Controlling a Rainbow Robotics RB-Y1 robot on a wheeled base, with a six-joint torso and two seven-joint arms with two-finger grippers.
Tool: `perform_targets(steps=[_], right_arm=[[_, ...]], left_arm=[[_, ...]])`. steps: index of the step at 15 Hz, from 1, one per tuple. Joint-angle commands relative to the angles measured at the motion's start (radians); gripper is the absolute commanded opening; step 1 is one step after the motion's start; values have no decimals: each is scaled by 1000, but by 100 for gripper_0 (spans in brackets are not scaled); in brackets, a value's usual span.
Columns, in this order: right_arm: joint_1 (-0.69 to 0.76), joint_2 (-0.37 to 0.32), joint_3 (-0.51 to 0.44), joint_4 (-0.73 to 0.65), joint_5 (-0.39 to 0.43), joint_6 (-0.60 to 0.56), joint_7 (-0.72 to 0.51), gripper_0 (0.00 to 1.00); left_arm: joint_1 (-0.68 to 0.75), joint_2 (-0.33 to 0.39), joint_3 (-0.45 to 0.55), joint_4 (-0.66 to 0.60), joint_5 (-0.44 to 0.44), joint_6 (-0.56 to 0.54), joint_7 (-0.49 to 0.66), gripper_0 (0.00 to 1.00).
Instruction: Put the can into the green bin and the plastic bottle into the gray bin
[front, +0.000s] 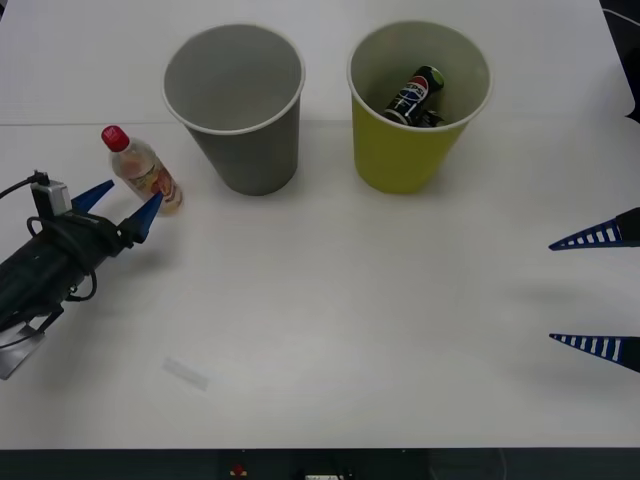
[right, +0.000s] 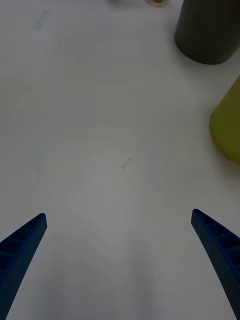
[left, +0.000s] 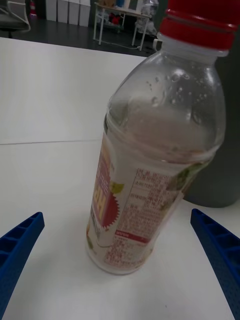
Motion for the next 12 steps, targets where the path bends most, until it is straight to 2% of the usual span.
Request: perform_targets(steps=[1, 4, 9, 10, 11, 12], right_arm=[[0, 0, 0, 0, 0, 0, 0, 100], [0, 0, 0, 0, 0, 0, 0, 100], [0, 0, 0, 0, 0, 0, 0, 100], [0, 0, 0, 0, 0, 0, 0, 100], [0, 0, 0, 0, 0, 0, 0, 100], [0, 0, 0, 0, 0, 0, 0, 100]], left_arm=[[-56, -48, -1, 60, -9, 0, -1, 100], [-97, -87, -2, 79, -9, 40, -1, 100], [-106, -87, -2, 81, -18, 46, -1, 100], [-108, -87, -2, 81, -20, 46, -1, 54], [-108, -87, -1, 81, -21, 46, -1, 0], [-106, -87, -1, 78, -24, 46, -1, 0]])
